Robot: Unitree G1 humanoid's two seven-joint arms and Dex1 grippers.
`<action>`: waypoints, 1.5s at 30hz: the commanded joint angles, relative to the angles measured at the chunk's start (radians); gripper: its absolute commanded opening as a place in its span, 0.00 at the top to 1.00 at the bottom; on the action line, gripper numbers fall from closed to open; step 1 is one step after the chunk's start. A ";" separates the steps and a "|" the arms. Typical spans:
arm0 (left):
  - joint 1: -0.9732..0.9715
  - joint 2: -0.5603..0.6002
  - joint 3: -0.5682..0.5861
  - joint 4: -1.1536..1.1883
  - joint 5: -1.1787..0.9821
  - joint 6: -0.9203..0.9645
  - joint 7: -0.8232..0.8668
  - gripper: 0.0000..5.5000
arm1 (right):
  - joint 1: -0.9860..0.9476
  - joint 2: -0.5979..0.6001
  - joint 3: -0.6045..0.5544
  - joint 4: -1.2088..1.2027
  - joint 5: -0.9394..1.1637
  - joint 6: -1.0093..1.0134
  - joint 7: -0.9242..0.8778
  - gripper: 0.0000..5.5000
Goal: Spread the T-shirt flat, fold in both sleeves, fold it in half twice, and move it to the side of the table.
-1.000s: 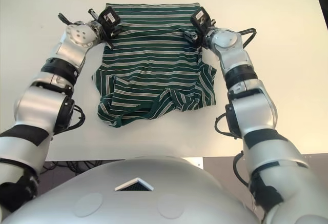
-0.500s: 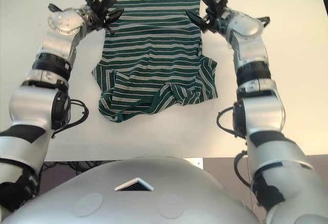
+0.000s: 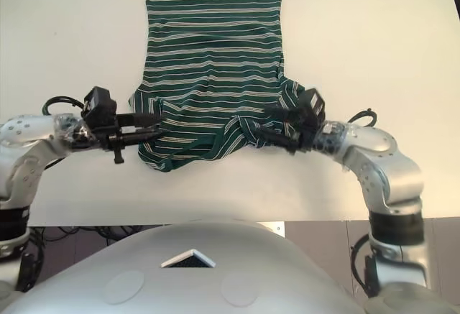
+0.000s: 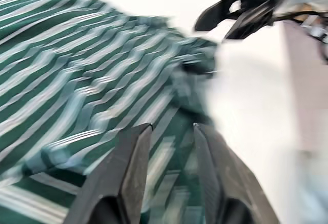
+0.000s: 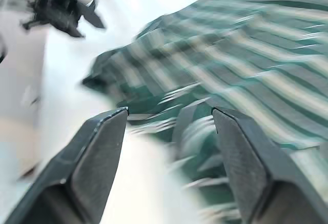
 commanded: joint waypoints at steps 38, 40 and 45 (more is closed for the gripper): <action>0.184 0.239 -0.253 0.106 0.479 -0.257 0.007 0.73 | 0.063 -0.368 0.190 0.257 -0.677 -1.070 0.104 0.46; 0.189 0.247 -0.246 0.082 0.481 -0.255 0.013 0.73 | 0.088 -0.392 0.196 0.300 -0.773 -1.215 0.074 0.46; 0.165 0.229 -0.172 0.048 0.379 -0.216 -0.003 0.73 | 0.157 -0.481 0.190 0.369 -0.792 -1.288 0.117 0.46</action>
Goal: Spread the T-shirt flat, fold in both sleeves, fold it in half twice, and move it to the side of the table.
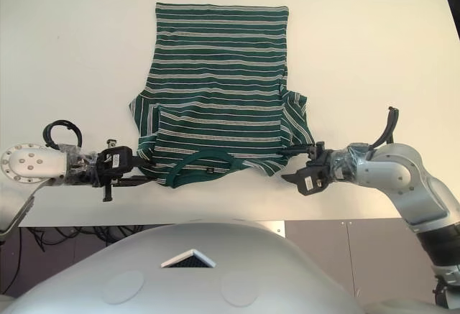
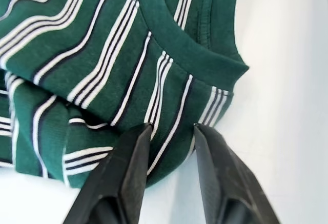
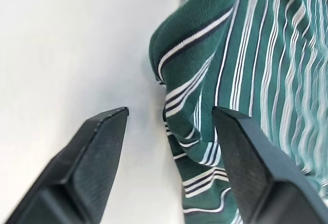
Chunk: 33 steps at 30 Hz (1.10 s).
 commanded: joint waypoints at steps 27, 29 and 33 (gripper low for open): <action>-0.269 -0.269 0.103 0.426 -0.050 0.074 0.288 0.73 | -0.089 0.247 -0.070 0.057 0.344 0.779 -0.226 0.46; -0.277 -0.264 0.072 0.449 -0.003 0.062 0.293 0.73 | -0.084 0.246 -0.044 0.064 0.304 0.763 -0.227 0.46; -0.301 -0.231 0.001 0.521 0.146 0.007 0.334 0.73 | -0.076 0.248 -0.011 0.074 0.243 0.739 -0.238 0.46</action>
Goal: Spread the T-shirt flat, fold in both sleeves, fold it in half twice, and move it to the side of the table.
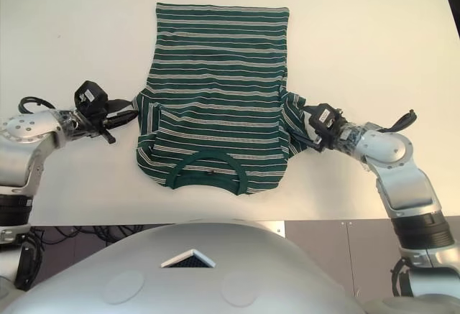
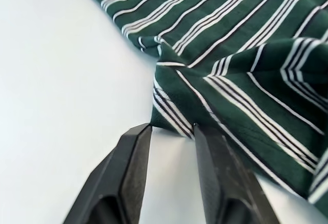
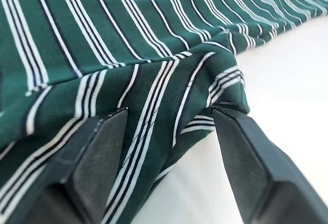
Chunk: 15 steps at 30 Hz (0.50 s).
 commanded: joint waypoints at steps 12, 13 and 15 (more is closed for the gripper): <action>-0.052 0.184 -0.094 -0.006 0.247 0.014 -0.088 0.73 | 0.066 -0.002 0.090 0.096 -0.185 -0.015 -0.036 0.46; -0.058 0.185 -0.097 0.007 0.260 0.011 -0.086 0.73 | 0.064 -0.009 0.091 0.104 -0.191 -0.014 -0.036 0.46; -0.079 0.172 -0.096 0.042 0.283 -0.010 -0.060 0.73 | 0.062 -0.022 0.084 0.120 -0.202 -0.021 -0.041 0.46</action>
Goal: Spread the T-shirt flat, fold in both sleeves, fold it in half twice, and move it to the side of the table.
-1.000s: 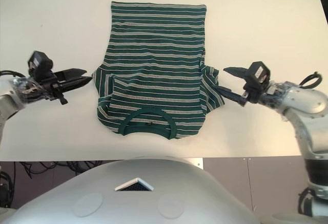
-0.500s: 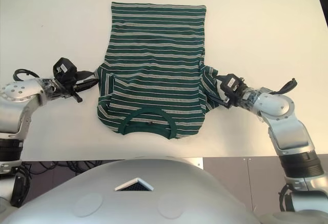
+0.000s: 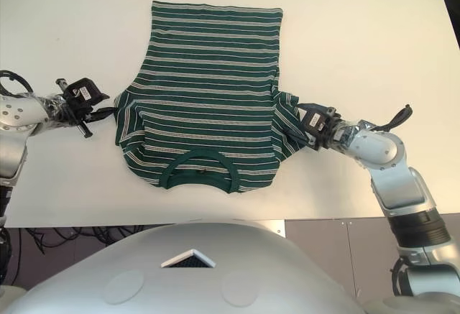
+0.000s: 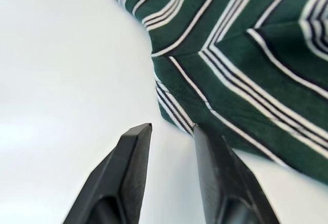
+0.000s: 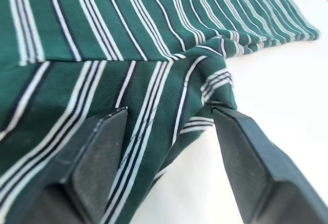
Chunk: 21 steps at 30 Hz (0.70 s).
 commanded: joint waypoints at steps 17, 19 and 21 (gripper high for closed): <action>-0.086 -0.064 0.084 0.031 -0.097 0.008 -0.111 0.73 | -0.052 -0.067 -0.138 0.101 0.086 0.079 0.163 0.46; -0.088 -0.089 0.147 -0.007 -0.219 0.060 -0.158 0.73 | -0.083 -0.041 -0.197 0.042 0.174 0.147 0.171 0.46; -0.090 -0.089 0.185 -0.015 -0.275 0.090 -0.174 0.73 | -0.110 -0.015 -0.242 -0.012 0.263 0.220 0.180 0.46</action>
